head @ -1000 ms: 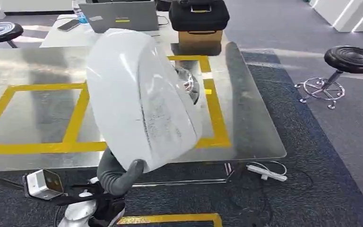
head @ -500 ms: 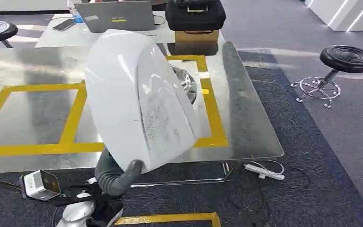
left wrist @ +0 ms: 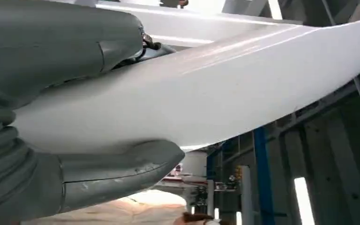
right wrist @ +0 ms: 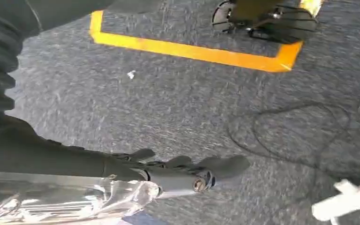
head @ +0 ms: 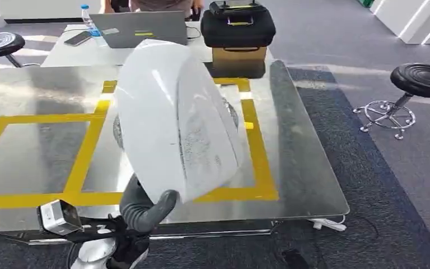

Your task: Take the parts from the cabinet and place them on the table.

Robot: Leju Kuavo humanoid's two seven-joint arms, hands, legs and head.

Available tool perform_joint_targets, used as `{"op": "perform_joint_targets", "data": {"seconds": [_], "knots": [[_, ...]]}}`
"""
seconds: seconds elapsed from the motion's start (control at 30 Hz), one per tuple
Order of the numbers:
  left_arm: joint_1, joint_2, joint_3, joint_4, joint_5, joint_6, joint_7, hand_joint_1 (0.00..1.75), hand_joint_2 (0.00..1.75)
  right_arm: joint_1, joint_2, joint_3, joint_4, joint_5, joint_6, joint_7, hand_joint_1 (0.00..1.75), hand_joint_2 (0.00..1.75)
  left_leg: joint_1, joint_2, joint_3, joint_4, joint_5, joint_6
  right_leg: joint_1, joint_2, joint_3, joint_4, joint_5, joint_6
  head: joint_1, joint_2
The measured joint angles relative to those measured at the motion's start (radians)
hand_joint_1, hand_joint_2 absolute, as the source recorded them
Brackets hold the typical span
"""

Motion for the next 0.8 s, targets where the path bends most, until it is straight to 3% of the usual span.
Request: {"op": "perform_joint_targets", "data": {"seconds": [0.07, 0.1, 0.13, 0.23, 0.27, 0.33, 0.4, 0.43, 0.47, 0.5, 0.6, 0.63, 0.7, 0.73, 0.77, 0.8], "knots": [[-0.001, 0.0, 0.0, 0.0, 0.008, -0.001, -0.005, 1.75, 1.75, -0.005, 0.0, -0.001, 0.0, 0.0, 0.0, 0.0, 0.0, 1.75, 0.0, 0.0, -0.005, 0.029, 0.025, -0.014, -0.006, 0.007, 0.021, -0.012, -0.008, -0.013, 0.0, 0.0], [-0.001, 0.0, 0.0, 0.0, 0.011, -0.001, -0.008, 1.75, 1.75, -0.006, 0.0, -0.001, 0.0, 0.002, 0.0, 0.0, 0.0, 1.75, 0.0, 0.002, -0.029, 0.078, 0.036, -0.02, -0.007, 0.006, 0.031, -0.02, -0.013, -0.019, 0.0, 0.0], [0.0, 0.001, 0.0, 0.0, 0.015, -0.001, -0.011, 1.75, 1.75, -0.01, 0.0, -0.001, 0.0, 0.001, -0.001, 0.0, 0.0, 1.75, 0.0, 0.002, -0.07, 0.139, 0.021, -0.023, -0.008, 0.006, 0.036, -0.024, -0.017, -0.025, -0.002, 0.0], [0.002, 0.002, 0.004, 0.0, 0.021, -0.004, -0.023, 1.75, 1.75, -0.011, 0.0, -0.001, 0.0, 0.001, -0.001, -0.001, 0.0, 1.75, 0.001, 0.002, -0.198, 0.299, -0.1, -0.026, -0.008, 0.006, 0.04, -0.025, -0.027, -0.031, -0.002, 0.0], [0.003, 0.002, 0.006, 0.0, 0.025, -0.005, -0.027, 1.75, 1.75, -0.01, 0.0, -0.001, 0.0, 0.002, -0.001, -0.001, 0.0, 1.75, 0.001, 0.002, -0.221, 0.309, -0.096, -0.025, -0.008, 0.006, 0.042, -0.025, -0.029, -0.031, -0.001, 0.0], [0.004, 0.002, 0.007, 0.0, 0.029, -0.008, -0.03, 1.75, 1.75, -0.01, 0.0, -0.002, 0.0, 0.002, -0.002, -0.001, 0.0, 1.75, 0.001, 0.002, -0.208, 0.227, -0.009, -0.021, -0.008, 0.009, 0.048, -0.025, -0.031, -0.028, -0.002, 0.0], [0.004, 0.002, 0.007, -0.002, 0.029, -0.01, -0.031, 1.75, 1.75, -0.01, 0.0, -0.002, 0.0, 0.003, -0.002, -0.001, 0.0, 1.75, 0.001, 0.005, -0.157, 0.079, 0.098, -0.016, -0.009, 0.01, 0.055, -0.024, -0.032, -0.021, -0.002, 0.0], [0.004, 0.002, 0.007, -0.002, 0.029, -0.011, -0.031, 1.75, 1.75, -0.011, 0.0, -0.002, 0.0, 0.004, -0.002, -0.001, 0.0, 1.75, -0.001, 0.009, -0.148, 0.032, 0.1, -0.014, -0.003, 0.01, 0.058, -0.02, -0.032, -0.014, -0.002, 0.0], [0.005, 0.002, 0.007, -0.002, 0.029, -0.012, -0.031, 1.75, 1.75, -0.011, 0.0, -0.002, 0.0, 0.004, -0.003, -0.002, 0.0, 1.75, -0.002, 0.008, -0.149, 0.035, 0.068, -0.006, -0.003, 0.009, 0.057, -0.027, -0.032, -0.006, 0.002, 0.0], [0.006, 0.001, 0.008, -0.002, 0.029, -0.013, -0.032, 1.75, 1.75, -0.01, -0.001, -0.002, 0.0, 0.004, -0.003, -0.002, 0.0, 1.75, -0.003, 0.008, -0.151, 0.034, 0.093, 0.0, -0.003, 0.009, 0.057, -0.03, -0.035, 0.002, 0.0, 0.0], [0.006, 0.0, 0.008, -0.003, 0.03, -0.013, -0.033, 1.75, 1.75, -0.01, -0.001, -0.002, 0.0, 0.005, -0.003, -0.003, 0.0, 1.75, 0.003, 0.009, -0.144, 0.029, 0.117, 0.021, -0.007, 0.008, 0.058, -0.023, -0.041, 0.018, -0.002, 0.0], [0.006, 0.0, 0.008, -0.003, 0.029, -0.013, -0.033, 1.75, 1.75, -0.01, 0.0, -0.002, 0.0, 0.005, -0.003, -0.004, 0.0, 1.75, 0.003, 0.009, -0.143, 0.029, 0.118, 0.025, -0.007, 0.007, 0.043, 0.015, -0.074, 0.022, 0.006, 0.0], [0.007, 0.0, 0.008, -0.003, 0.03, -0.014, -0.033, 1.75, 1.75, -0.01, -0.001, -0.002, 0.0, 0.005, -0.003, -0.005, 0.0, 1.75, 0.002, 0.009, -0.146, 0.029, 0.118, 0.03, -0.008, 0.007, -0.026, 0.177, -0.159, 0.03, 0.009, 0.0], [0.007, 0.0, 0.008, -0.003, 0.03, -0.014, -0.033, 1.75, 1.75, -0.008, -0.001, -0.002, 0.0, 0.005, -0.002, -0.005, 0.0, 1.75, 0.001, 0.009, -0.146, 0.029, 0.118, 0.03, -0.008, 0.007, -0.058, 0.252, -0.189, 0.032, 0.011, 0.0], [0.007, 0.0, 0.008, -0.003, 0.03, -0.014, -0.033, 1.75, 1.75, -0.007, 0.0, -0.002, 0.0, 0.005, -0.002, -0.005, 0.0, 1.75, 0.001, 0.008, -0.146, 0.03, 0.118, 0.031, -0.008, 0.007, -0.072, 0.284, -0.196, 0.032, 0.01, 0.0], [0.007, 0.0, 0.008, -0.003, 0.029, -0.014, -0.033, 1.75, 1.75, -0.007, -0.001, -0.002, 0.0, 0.005, -0.002, -0.006, 0.0, 1.75, 0.001, 0.007, -0.145, 0.03, 0.117, 0.031, -0.008, 0.007, -0.061, 0.268, -0.179, 0.032, 0.011, 0.0]]}}
